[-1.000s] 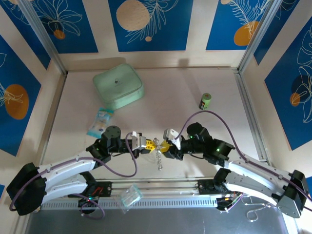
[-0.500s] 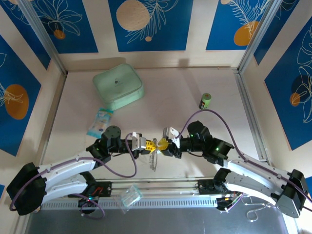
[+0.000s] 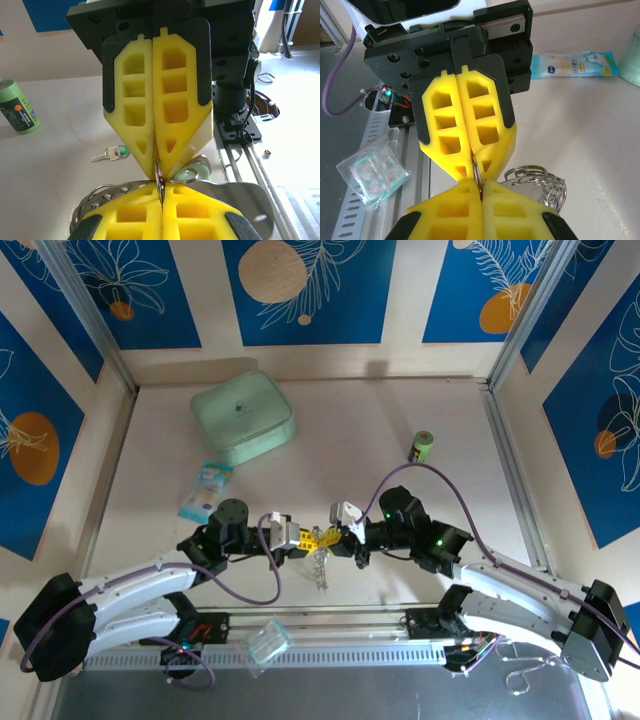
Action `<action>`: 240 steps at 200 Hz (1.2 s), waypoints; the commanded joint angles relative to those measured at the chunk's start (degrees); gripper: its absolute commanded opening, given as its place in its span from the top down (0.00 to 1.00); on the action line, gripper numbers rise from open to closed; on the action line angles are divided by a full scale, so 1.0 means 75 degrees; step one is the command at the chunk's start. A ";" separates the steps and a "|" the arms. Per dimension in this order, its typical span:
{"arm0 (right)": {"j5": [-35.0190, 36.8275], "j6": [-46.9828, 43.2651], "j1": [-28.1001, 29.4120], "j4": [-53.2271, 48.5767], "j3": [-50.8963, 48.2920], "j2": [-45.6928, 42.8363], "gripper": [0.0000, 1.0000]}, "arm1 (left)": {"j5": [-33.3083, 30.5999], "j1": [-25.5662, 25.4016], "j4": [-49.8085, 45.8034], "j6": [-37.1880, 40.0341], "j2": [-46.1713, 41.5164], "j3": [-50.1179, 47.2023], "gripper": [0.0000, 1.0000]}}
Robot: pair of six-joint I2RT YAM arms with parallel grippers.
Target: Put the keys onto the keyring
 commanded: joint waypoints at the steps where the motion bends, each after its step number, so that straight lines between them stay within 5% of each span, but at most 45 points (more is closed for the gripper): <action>1: -0.0259 -0.0303 0.0041 -0.0369 0.0385 0.0060 1.00 | 0.0045 -0.0051 0.0380 0.0050 -0.0031 0.0150 0.99; 23: -0.0079 -0.0824 0.0037 -0.1198 0.0733 0.0044 1.00 | -0.0164 -0.0054 -0.0490 0.0413 -0.0077 0.0380 0.83; 43: 0.0111 -0.1348 0.0040 -0.2018 0.1131 0.0146 1.00 | -0.0202 -0.0050 -0.1390 0.0782 -0.0056 0.0707 0.82; 137: 0.0092 -0.2274 0.0198 -0.3563 0.2580 0.1192 1.00 | 0.0125 -0.0050 -0.1965 0.0965 0.0223 0.1236 1.00; 155: -0.0013 -0.1762 -0.0027 -0.2897 0.2151 0.0786 0.76 | 0.0019 -0.0060 -0.1616 0.0793 0.0120 0.1049 1.00; 174: -0.0200 -0.1070 -0.0280 -0.2202 0.1469 0.0144 0.64 | -0.0124 -0.0053 -0.0975 0.0437 0.0046 0.0762 1.00; 240: 0.0778 0.0160 0.0118 -0.1134 0.0009 -0.0680 0.58 | -0.0378 -0.0050 -0.0161 -0.0011 0.0081 0.0398 1.00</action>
